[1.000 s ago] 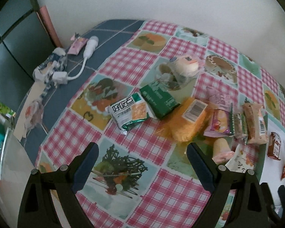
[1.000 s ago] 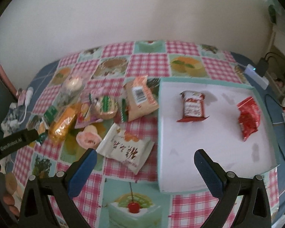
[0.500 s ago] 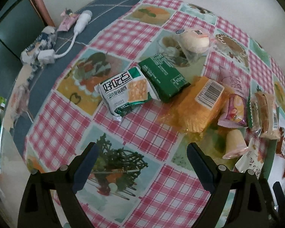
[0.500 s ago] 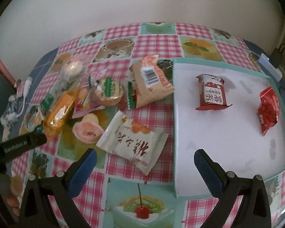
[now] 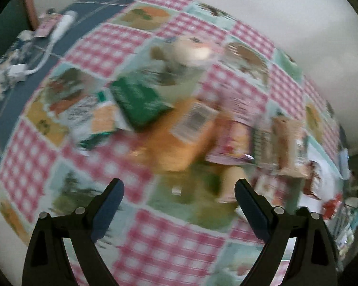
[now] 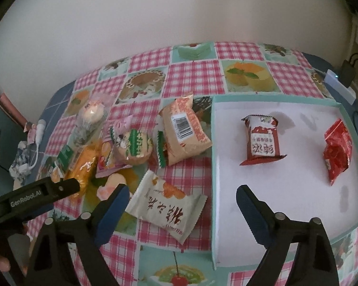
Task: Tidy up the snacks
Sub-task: 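Grasp cream pudding cup with left tool while right tool approaches white packet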
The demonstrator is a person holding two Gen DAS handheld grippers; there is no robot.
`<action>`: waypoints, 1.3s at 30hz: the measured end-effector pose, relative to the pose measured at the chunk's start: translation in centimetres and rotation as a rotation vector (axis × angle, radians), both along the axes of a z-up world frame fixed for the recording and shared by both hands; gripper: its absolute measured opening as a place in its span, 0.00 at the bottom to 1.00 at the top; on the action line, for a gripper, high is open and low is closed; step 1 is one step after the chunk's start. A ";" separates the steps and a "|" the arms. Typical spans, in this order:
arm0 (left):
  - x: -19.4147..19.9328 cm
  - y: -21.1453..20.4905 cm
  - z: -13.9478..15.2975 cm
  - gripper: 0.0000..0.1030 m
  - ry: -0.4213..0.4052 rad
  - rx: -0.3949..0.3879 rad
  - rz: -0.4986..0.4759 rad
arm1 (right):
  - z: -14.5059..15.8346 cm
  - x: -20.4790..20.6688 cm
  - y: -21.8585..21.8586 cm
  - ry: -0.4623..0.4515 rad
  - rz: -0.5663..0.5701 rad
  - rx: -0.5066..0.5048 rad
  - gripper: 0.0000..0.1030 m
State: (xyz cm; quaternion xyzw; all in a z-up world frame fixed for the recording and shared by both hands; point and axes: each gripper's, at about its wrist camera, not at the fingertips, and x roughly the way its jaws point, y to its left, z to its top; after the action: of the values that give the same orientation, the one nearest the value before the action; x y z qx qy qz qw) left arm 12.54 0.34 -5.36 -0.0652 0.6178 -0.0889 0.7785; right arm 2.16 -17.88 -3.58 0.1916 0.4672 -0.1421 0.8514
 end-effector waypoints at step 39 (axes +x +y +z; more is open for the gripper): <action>1.1 0.9 -4.0 0.47 0.140 -0.031 0.058 | -2.7 2.4 3.8 0.077 0.213 -0.058 0.80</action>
State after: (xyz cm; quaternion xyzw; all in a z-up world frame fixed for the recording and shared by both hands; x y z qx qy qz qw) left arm 13.64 1.21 -9.35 -0.1014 0.6670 -0.0710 0.7347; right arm 4.52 -14.08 -6.26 0.1104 0.5131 -0.0717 0.8482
